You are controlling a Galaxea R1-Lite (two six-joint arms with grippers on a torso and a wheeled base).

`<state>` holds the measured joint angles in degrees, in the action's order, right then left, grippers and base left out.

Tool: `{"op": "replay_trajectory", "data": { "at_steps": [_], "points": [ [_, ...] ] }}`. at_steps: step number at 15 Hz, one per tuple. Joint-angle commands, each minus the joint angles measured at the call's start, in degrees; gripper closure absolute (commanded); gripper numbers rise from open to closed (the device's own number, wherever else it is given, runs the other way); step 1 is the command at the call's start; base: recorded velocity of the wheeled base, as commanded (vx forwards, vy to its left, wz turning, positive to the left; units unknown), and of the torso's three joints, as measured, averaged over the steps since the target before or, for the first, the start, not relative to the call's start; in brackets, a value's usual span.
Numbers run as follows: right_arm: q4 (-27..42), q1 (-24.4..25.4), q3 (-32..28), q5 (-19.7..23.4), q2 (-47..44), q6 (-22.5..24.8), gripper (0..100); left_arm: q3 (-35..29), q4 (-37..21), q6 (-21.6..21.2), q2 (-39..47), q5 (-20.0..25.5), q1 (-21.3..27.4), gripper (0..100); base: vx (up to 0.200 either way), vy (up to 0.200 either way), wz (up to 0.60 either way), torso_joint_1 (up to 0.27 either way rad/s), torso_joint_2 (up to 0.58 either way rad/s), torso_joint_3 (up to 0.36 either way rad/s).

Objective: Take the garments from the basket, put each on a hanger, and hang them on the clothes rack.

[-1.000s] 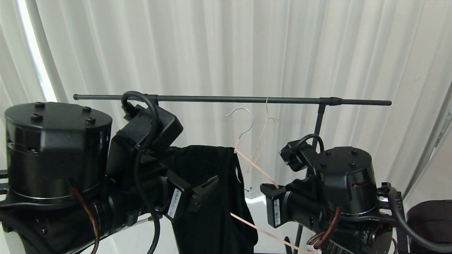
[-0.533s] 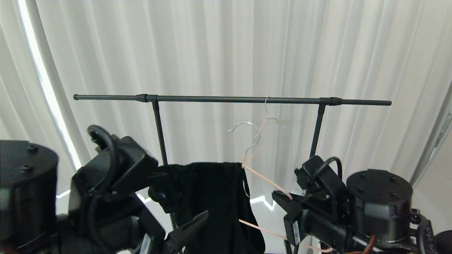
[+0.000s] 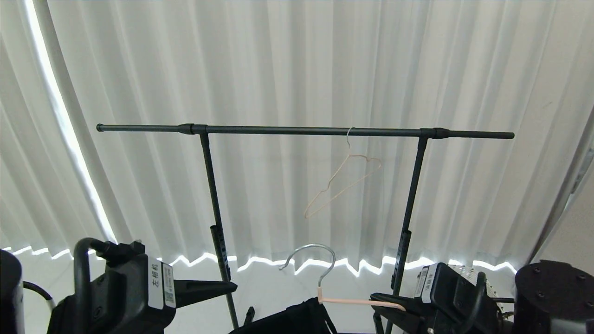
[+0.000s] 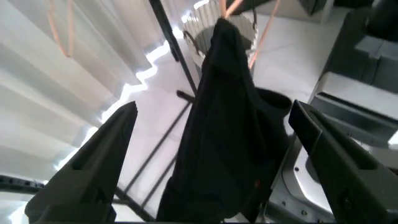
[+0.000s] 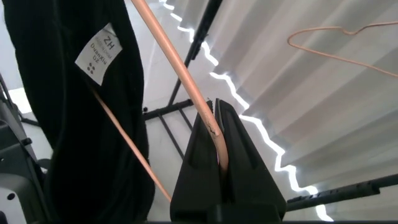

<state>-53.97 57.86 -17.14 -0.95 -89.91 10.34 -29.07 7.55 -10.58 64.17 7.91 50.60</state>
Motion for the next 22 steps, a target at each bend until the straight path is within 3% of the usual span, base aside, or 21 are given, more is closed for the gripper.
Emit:
{"op": "replay_trajectory", "data": {
  "at_steps": [1, 11, 12, 20, 21, 22],
  "points": [
    [-0.1, 0.7, 0.1, 0.0, 0.4, 0.0, 100, 0.8, 0.0, 0.0, 2.3, 0.2, 0.2, 0, 0.000, 0.000, 0.00, 0.000, 0.00, 0.000],
    [-0.3, 5.4, -1.0, -0.4, 2.2, 0.8, 100, 0.7, 0.3, 1.1, 9.4, 0.3, -0.9, 0, 0.000, 0.000, 0.00, 0.000, 0.00, 0.000],
    [-0.3, 5.4, -1.0, -0.4, 2.2, 0.8, 100, 0.7, 0.3, 1.2, 9.5, 0.3, -0.9, 100, 0.000, 0.000, 0.00, 0.000, 0.00, 0.000],
    [-0.3, 5.5, -0.7, -0.4, 2.2, 0.8, 100, 0.5, 0.4, 1.2, 9.7, 0.1, -0.9, 100, 0.000, 0.000, 0.00, 0.000, 0.00, 0.000],
    [-0.3, 5.5, -0.6, -0.4, 2.2, 0.8, 0, 0.6, 1.0, 1.2, 9.7, 0.1, -0.9, 100, 0.000, 0.000, 0.00, 0.000, 0.00, 0.000],
    [-0.3, 5.5, -0.6, -0.5, 2.2, 0.8, 0, 0.6, 1.3, 1.2, 9.7, 0.1, -1.0, 100, 0.000, 0.000, 0.00, 0.000, 0.00, 0.000]
  ]
}}
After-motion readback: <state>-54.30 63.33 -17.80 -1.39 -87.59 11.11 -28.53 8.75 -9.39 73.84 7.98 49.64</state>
